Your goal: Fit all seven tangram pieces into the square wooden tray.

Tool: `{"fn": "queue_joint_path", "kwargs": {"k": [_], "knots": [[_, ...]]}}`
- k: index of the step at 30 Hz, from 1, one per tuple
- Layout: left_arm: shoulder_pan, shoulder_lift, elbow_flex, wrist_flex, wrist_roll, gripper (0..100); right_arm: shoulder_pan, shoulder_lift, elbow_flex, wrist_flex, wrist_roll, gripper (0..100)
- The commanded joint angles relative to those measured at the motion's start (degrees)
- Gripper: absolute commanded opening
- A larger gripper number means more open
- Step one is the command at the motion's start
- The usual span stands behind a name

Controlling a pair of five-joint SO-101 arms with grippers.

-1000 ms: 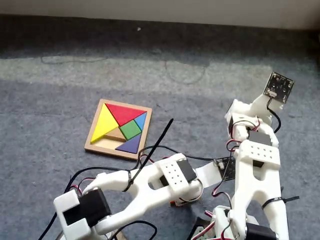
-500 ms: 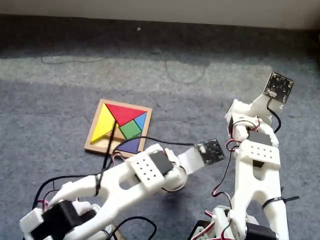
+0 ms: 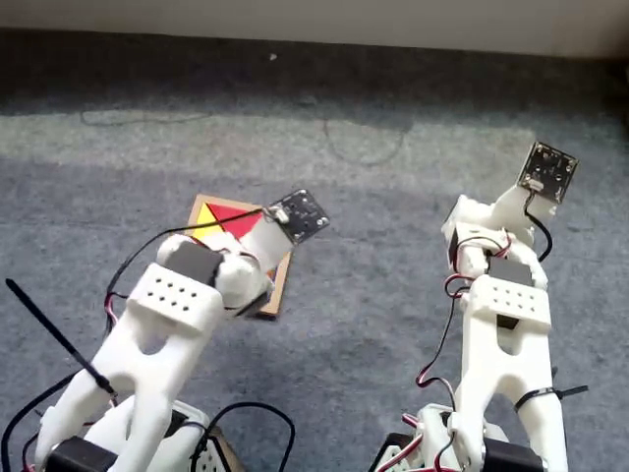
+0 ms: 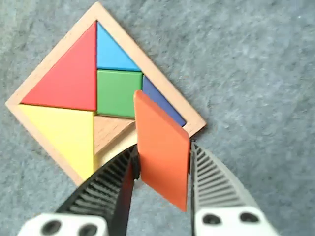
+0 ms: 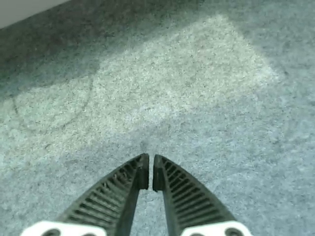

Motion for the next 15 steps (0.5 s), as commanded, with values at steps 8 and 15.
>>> {"fn": "queue_joint_path", "kwargs": {"k": [8,15], "knots": [[-13.8,-1.7,-0.3,-0.8,-39.0,6,-1.1,-2.1,-0.4,-1.5,-0.2,3.2],[-13.6,1.3,3.4,-10.4,-40.8,6,-1.9,-2.1,-0.4,-1.5,-0.2,3.2]]}}
